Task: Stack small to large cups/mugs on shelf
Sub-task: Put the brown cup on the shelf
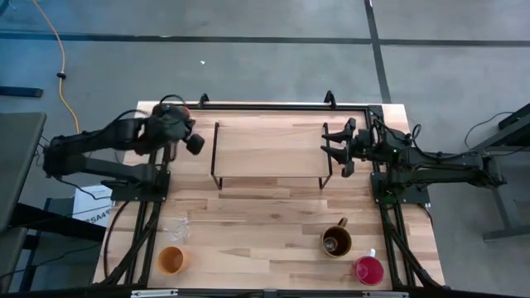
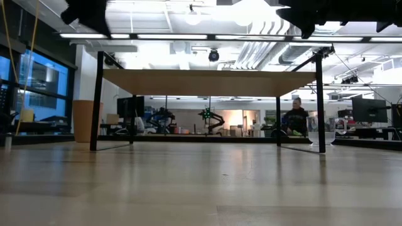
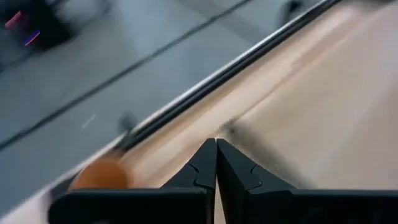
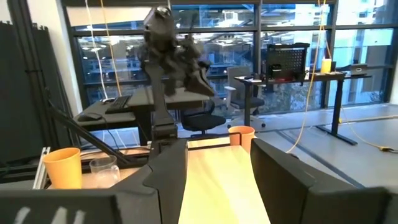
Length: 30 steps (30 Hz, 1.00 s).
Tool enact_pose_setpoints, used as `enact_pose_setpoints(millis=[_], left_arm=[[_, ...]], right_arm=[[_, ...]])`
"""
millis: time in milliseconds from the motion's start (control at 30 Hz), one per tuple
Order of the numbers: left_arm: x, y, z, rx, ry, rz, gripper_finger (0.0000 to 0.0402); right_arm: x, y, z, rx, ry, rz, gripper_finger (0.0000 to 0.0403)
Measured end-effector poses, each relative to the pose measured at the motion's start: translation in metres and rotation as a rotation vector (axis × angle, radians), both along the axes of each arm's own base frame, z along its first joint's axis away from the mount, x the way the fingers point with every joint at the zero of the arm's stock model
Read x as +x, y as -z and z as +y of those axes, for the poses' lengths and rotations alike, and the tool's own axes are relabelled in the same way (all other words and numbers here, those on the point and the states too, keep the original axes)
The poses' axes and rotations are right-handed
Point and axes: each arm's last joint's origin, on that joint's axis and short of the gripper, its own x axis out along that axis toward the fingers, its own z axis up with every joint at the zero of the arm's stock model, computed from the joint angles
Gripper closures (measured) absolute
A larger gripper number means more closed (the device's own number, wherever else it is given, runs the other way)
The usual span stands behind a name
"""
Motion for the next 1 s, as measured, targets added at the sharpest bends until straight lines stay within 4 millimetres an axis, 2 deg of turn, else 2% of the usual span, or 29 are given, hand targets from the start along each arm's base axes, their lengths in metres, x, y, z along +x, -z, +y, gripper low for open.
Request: enact_pose_setpoints(millis=[167,267,367,500,700,833,1000], left_arm=[[-0.002,0.022,0.032,-0.195,-0.158,0.127,0.0398],[-0.003,0.032,0.047,-0.265,-0.227,0.229,0.0378],[-0.005,0.04,0.061,-0.312,-0.273,0.282,0.0338],[-0.006,0.049,0.076,-0.427,-0.262,0.284,0.0263],[-0.004,0.059,0.097,-0.452,-0.288,0.299,0.0155],[-0.001,0.06,0.103,-0.422,-0.248,0.293,0.0117],[-0.001,0.057,0.101,-0.421,-0.199,0.284,0.0103]], right_arm=[[0.0,0.001,-0.001,0.015,0.028,0.006,0.0236],[0.0,0.002,-0.001,0.019,0.039,0.022,0.0236],[0.0,0.004,-0.001,0.024,0.041,0.036,0.0236],[0.0,0.005,-0.001,0.026,0.041,0.043,0.0236],[0.0,0.005,-0.001,0.023,0.042,0.043,0.0236],[0.0,0.005,-0.001,-0.002,0.05,0.048,0.0236],[0.0,0.004,-0.002,0.001,0.078,0.047,0.0236]])
